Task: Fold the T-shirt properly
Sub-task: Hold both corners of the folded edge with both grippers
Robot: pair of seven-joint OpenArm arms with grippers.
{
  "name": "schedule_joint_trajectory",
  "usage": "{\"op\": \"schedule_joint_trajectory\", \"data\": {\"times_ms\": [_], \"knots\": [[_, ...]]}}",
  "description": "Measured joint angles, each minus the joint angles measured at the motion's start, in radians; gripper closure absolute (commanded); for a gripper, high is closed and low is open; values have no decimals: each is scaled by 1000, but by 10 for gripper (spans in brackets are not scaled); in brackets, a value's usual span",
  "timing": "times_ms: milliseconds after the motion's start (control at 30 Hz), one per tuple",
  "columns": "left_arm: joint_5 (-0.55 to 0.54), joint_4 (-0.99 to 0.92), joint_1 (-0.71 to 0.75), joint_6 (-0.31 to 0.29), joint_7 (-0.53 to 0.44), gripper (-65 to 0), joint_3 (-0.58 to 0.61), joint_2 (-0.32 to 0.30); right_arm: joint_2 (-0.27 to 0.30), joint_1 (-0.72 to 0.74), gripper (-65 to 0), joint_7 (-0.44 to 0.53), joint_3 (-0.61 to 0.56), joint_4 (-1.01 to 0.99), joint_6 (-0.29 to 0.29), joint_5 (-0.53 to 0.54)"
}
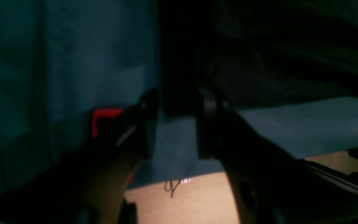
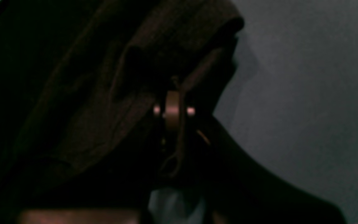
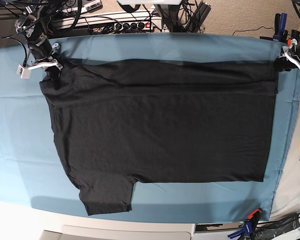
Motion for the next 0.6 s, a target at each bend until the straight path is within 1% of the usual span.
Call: {"op": "schedule_joint_trajectory", "data": {"times_ms": [133, 200, 233, 300, 367, 467, 600], "knots": [[0, 0, 0, 0, 0, -232, 0, 0, 0, 0, 0, 0, 0, 0, 0, 0], [5, 0, 0, -21, -1, -233, 0, 0, 0, 0, 0, 0, 0, 0, 0, 0], [8, 0, 0, -23, 0, -233, 0, 0, 0, 0, 0, 0, 0, 0, 0, 0], [24, 0, 0, -25, -13, -239, 0, 2, 0, 0, 0, 0, 0, 0, 0, 0], [38, 2, 0, -26, -25, -261, 1, 2, 0, 0, 0, 0, 0, 0, 0, 6], [59, 2, -3, -22, -55, -263, 0, -1, 0, 0, 0, 0, 0, 0, 0, 8], [61, 1, -3, -32, -58, -263, 19, -6, 0, 0, 0, 0, 0, 0, 0, 8]]}}
